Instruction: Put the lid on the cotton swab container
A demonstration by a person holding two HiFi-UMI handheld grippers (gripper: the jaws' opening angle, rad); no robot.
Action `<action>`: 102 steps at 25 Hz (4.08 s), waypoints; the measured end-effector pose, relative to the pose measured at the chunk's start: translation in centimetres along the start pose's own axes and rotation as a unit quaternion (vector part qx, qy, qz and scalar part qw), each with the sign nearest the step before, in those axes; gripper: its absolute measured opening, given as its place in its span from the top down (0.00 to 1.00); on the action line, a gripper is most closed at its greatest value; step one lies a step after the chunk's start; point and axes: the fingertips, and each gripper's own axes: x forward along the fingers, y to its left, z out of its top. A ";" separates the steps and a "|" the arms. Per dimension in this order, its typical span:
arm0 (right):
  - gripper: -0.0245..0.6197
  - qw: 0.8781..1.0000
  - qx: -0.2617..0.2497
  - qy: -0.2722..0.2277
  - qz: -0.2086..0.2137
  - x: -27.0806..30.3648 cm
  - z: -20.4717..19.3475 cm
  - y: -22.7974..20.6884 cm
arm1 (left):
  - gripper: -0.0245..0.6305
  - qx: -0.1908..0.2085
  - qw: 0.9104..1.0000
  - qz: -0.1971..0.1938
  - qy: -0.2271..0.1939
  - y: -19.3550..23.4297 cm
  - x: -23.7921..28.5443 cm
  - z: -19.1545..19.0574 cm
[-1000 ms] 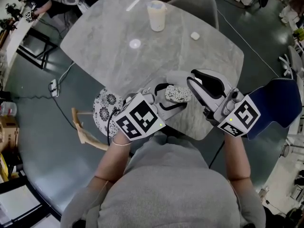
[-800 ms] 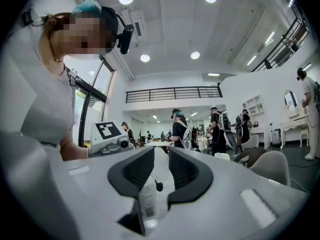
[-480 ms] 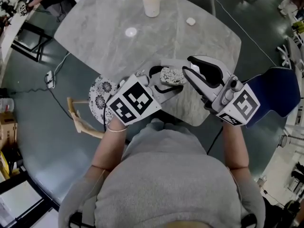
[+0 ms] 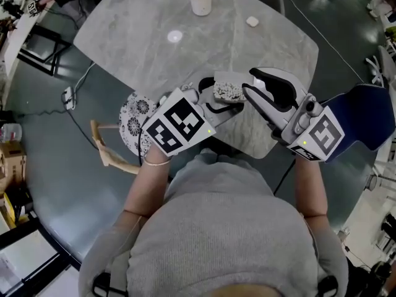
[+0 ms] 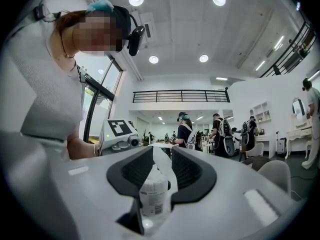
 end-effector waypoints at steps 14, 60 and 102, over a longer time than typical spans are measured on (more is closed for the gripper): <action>0.80 0.999 -0.033 0.008 0.008 -0.4 0.3 1.1 | 0.56 -0.009 1.000 0.004 -0.008 0.3 -0.1 0.7; 0.81 0.992 -0.098 0.079 -0.001 0.8 0.3 3.6 | 0.57 -0.026 0.999 0.023 -0.035 0.5 -1.9 1.6; 0.96 0.991 -0.024 0.014 -0.128 -2.4 -0.6 -0.6 | 0.56 -0.024 0.998 0.042 -0.048 2.2 1.7 -1.0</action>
